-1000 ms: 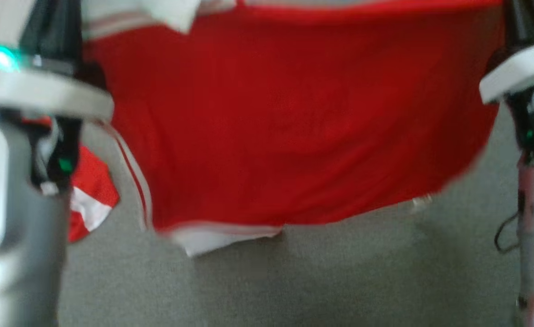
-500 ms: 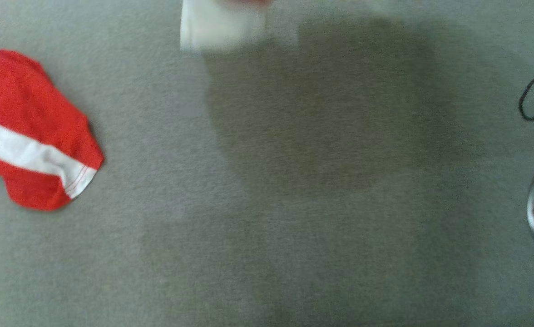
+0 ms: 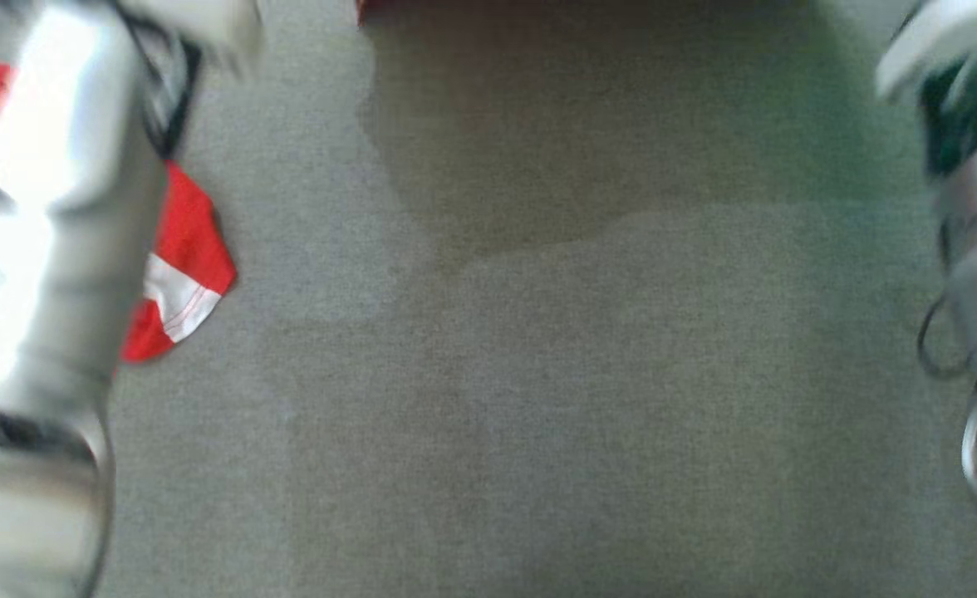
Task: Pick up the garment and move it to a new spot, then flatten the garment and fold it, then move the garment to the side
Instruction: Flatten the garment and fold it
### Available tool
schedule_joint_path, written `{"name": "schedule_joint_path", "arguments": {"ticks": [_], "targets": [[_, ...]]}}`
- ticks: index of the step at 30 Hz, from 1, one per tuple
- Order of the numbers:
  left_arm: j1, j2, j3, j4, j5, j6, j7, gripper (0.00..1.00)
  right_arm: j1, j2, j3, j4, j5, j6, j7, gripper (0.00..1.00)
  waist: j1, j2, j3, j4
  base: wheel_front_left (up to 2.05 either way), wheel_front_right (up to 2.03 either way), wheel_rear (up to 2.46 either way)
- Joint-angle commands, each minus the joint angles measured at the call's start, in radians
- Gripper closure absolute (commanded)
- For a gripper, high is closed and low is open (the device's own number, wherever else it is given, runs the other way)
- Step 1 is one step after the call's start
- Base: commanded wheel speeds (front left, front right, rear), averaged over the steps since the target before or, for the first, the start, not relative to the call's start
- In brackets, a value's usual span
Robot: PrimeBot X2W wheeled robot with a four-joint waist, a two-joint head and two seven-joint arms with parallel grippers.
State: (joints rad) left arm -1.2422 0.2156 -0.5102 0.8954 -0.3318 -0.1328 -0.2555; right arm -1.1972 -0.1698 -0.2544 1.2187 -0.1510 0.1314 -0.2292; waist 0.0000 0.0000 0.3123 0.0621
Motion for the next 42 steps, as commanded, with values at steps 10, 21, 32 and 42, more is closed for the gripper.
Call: {"name": "schedule_joint_path", "arguments": {"ticks": [10,21,32,42], "targets": [[0.380,0.129,-0.238,-0.104,-0.087,0.002,-0.006,1.00,0.193,-0.027,0.167,0.067,0.001,-0.001,0.074,1.00,0.0000,0.0000,-0.115,0.004,0.00,0.00,0.00],[0.596,0.244,-0.313,-0.215,-0.194,0.002,-0.006,1.00,0.325,-0.067,0.421,0.072,0.195,-0.001,0.206,1.00,0.0000,0.0000,-0.207,0.011,0.00,0.00,0.00],[0.756,0.298,-0.317,-0.333,-0.215,0.003,-0.006,1.00,0.471,-0.162,0.693,-0.073,0.501,-0.001,0.324,1.00,0.0000,0.0000,-0.305,0.000,0.00,0.00,0.00],[0.856,0.376,-0.326,-0.502,-0.249,0.017,0.051,1.00,0.583,-0.322,0.876,-0.292,0.751,-0.001,0.475,1.00,0.0000,0.0000,-0.359,-0.026,0.00,0.00,0.00]]}}
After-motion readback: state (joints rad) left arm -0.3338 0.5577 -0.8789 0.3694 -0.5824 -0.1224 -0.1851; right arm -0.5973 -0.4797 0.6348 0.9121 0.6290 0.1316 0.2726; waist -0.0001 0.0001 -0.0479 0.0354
